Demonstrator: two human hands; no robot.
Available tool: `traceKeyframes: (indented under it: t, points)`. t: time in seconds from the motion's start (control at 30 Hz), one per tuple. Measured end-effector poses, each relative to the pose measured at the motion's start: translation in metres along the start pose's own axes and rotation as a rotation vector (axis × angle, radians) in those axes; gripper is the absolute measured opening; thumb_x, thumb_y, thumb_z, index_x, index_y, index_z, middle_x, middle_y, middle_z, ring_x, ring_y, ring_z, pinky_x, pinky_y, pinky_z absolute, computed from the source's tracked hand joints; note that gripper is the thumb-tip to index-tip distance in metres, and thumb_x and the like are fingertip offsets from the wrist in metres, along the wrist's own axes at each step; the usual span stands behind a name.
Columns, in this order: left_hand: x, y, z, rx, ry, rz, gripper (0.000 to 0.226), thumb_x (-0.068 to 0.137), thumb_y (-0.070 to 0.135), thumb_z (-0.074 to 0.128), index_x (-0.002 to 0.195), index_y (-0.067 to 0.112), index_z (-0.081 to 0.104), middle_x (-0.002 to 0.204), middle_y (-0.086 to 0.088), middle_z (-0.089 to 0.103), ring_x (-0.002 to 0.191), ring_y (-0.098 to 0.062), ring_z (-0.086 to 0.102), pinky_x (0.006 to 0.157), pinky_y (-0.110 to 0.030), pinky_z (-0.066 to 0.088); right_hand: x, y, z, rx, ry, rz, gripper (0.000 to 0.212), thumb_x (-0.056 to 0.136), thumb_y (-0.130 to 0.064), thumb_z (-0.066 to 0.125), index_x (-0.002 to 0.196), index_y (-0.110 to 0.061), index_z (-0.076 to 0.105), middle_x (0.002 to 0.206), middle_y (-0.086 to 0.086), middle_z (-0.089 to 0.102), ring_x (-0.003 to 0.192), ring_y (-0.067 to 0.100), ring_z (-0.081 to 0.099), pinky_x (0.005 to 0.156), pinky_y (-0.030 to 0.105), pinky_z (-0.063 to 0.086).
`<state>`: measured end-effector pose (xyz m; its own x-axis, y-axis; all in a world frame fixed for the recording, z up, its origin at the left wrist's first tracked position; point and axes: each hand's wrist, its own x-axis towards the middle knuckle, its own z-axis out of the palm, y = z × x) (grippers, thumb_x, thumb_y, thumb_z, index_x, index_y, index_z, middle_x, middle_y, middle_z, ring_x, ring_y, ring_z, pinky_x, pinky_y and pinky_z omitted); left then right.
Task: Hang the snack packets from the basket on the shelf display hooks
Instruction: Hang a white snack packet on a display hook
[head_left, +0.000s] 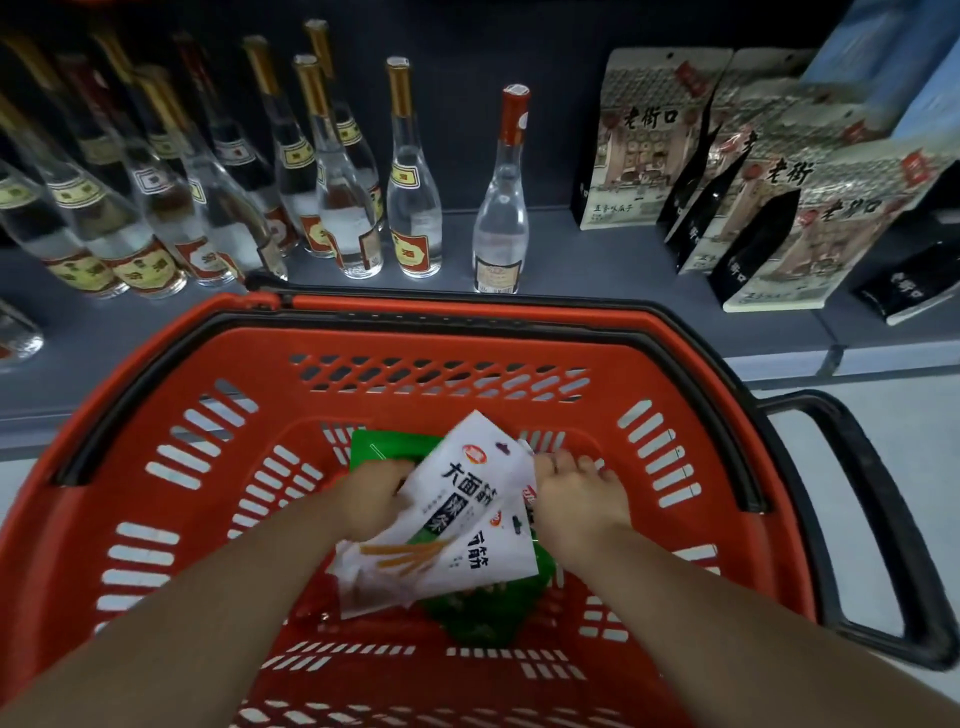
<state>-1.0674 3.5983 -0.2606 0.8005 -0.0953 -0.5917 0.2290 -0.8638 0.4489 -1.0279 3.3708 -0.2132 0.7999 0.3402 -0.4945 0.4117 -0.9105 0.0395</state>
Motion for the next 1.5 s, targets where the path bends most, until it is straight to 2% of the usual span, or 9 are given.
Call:
traceKeyframes:
  t: [0.17, 0.27, 0.4, 0.5, 0.6, 0.9, 1.17, 1.37, 1.5]
  points:
    - [-0.034, -0.007, -0.021, -0.437, 0.049, 0.003, 0.021, 0.099, 0.014, 0.048, 0.117, 0.024, 0.052, 0.115, 0.000, 0.065, 0.094, -0.012, 0.063, 0.065, -0.017, 0.050, -0.001, -0.008, 0.004, 0.239, -0.042, 0.070, 0.056, 0.092, -0.049, 0.051, 0.135, -0.016, 0.037, 0.131, 0.006, 0.054, 0.114, 0.024, 0.056, 0.086, 0.034, 0.047]
    - [-0.043, -0.001, -0.028, -0.657, 0.050, 0.021, 0.024, 0.099, 0.015, 0.048, 0.120, 0.028, 0.052, 0.116, 0.004, 0.067, 0.104, -0.016, 0.066, 0.078, -0.028, 0.058, 0.006, -0.012, -0.003, 0.719, -0.113, -0.008, 0.051, 0.088, -0.044, 0.063, 0.127, -0.017, 0.046, 0.125, 0.000, 0.059, 0.096, 0.014, 0.057, 0.072, 0.026, 0.048]
    - [-0.049, 0.011, -0.033, -0.853, 0.079, 0.070, 0.029, 0.099, 0.014, 0.047, 0.126, 0.025, 0.052, 0.117, -0.002, 0.070, 0.106, -0.018, 0.068, 0.090, -0.042, 0.055, 0.014, -0.022, -0.018, 1.189, -0.160, -0.094, 0.024, 0.085, -0.029, 0.071, 0.106, -0.025, 0.062, 0.105, -0.007, 0.072, 0.096, 0.013, 0.067, 0.091, 0.040, 0.053]
    - [-0.054, 0.021, -0.038, -0.917, 0.172, 0.118, 0.026, 0.098, 0.018, 0.050, 0.123, 0.024, 0.057, 0.116, 0.003, 0.071, 0.103, -0.014, 0.069, 0.084, -0.035, 0.058, 0.015, -0.026, -0.030, 1.318, -0.092, -0.089, 0.016, 0.085, -0.030, 0.070, 0.100, -0.024, 0.070, 0.093, -0.003, 0.076, 0.089, 0.017, 0.072, 0.090, 0.044, 0.054]
    - [-0.061, 0.031, -0.047, -0.983, 0.298, 0.125, 0.018, 0.094, 0.017, 0.057, 0.109, 0.020, 0.066, 0.103, 0.007, 0.075, 0.091, -0.010, 0.072, 0.067, -0.020, 0.056, 0.011, -0.027, -0.038, 1.340, -0.057, -0.102, 0.012, 0.085, -0.024, 0.071, 0.095, -0.018, 0.072, 0.087, 0.003, 0.077, 0.081, 0.021, 0.073, 0.082, 0.044, 0.058]
    - [-0.129, 0.096, -0.114, -1.014, 0.406, 0.172, 0.017, 0.092, 0.013, 0.059, 0.102, 0.008, 0.072, 0.096, -0.001, 0.076, 0.084, -0.013, 0.073, 0.065, -0.019, 0.056, -0.056, -0.015, -0.131, 1.414, 0.022, -0.134, 0.013, 0.084, -0.018, 0.072, 0.096, -0.015, 0.073, 0.088, 0.004, 0.077, 0.080, 0.022, 0.074, 0.075, 0.034, 0.060]
    - [-0.272, 0.198, -0.265, -0.978, 0.409, 0.246, 0.024, 0.093, 0.018, 0.059, 0.109, 0.005, 0.071, 0.103, -0.006, 0.075, 0.092, -0.018, 0.073, 0.073, -0.023, 0.058, -0.174, -0.001, -0.333, 1.353, 0.099, -0.235, 0.009, 0.084, -0.023, 0.072, 0.092, -0.019, 0.075, 0.094, 0.009, 0.076, 0.084, 0.027, 0.073, 0.080, 0.042, 0.059]
    - [-0.391, 0.294, -0.401, -0.922, 0.477, 0.325, 0.012, 0.090, 0.016, 0.062, 0.095, 0.016, 0.072, 0.096, -0.002, 0.076, 0.087, -0.018, 0.073, 0.068, -0.030, 0.059, -0.282, 0.014, -0.508, 1.334, 0.182, -0.339, 0.009, 0.088, -0.022, 0.067, 0.096, -0.020, 0.071, 0.094, 0.002, 0.074, 0.083, 0.023, 0.072, 0.067, 0.030, 0.061]
    - [-0.465, 0.355, -0.477, -0.906, 0.546, 0.372, 0.022, 0.087, 0.022, 0.067, 0.104, 0.010, 0.072, 0.102, -0.004, 0.076, 0.092, -0.018, 0.073, 0.081, -0.035, 0.059, -0.348, 0.023, -0.606, 1.383, 0.212, -0.345, 0.017, 0.090, -0.025, 0.064, 0.102, -0.015, 0.072, 0.097, 0.004, 0.076, 0.090, 0.029, 0.072, 0.074, 0.036, 0.060]
